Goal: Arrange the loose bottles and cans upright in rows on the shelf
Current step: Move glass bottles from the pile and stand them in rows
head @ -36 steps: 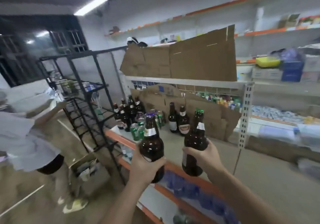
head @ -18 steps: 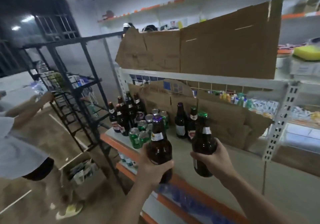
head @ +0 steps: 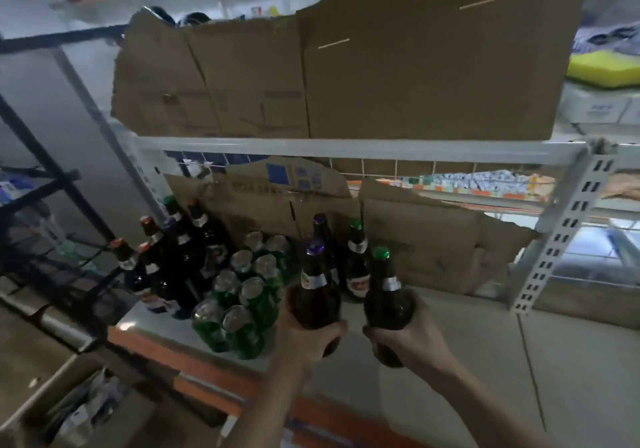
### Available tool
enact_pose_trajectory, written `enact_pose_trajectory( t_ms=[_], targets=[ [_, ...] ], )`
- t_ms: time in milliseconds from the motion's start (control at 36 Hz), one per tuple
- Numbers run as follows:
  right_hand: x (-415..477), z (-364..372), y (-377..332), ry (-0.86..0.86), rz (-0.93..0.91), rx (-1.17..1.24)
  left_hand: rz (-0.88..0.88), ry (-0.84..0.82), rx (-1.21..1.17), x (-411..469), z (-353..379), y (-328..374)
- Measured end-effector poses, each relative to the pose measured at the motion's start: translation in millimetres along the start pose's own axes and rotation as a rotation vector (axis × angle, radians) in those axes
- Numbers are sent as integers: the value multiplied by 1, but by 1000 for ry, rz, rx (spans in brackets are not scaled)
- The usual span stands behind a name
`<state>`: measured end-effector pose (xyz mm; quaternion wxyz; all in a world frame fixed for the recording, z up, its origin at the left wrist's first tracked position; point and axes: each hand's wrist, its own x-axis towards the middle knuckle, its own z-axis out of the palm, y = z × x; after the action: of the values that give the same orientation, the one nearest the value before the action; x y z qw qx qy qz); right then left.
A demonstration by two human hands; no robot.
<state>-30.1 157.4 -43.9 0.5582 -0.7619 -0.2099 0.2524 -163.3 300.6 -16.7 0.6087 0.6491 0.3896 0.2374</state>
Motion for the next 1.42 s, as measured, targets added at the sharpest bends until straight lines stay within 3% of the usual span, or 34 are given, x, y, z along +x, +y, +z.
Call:
enact_pose_trajectory(
  t_ms=[361, 556, 972, 1139, 1417],
  targets=[
    [33, 78, 12, 239, 159, 31, -19, -308, -14, 84, -29, -37],
    [43, 92, 14, 244, 154, 47, 55, -334, -45, 100, -31, -41],
    [62, 100, 36, 256, 88, -1, -24, -278, -93, 110, -22, -66],
    [65, 96, 43, 235, 8, -40, -47, -330, -114, 116, -22, -75],
    [64, 95, 48, 204, 32, 37, 33, -388, -146, 123, -21, -87]
  ],
)
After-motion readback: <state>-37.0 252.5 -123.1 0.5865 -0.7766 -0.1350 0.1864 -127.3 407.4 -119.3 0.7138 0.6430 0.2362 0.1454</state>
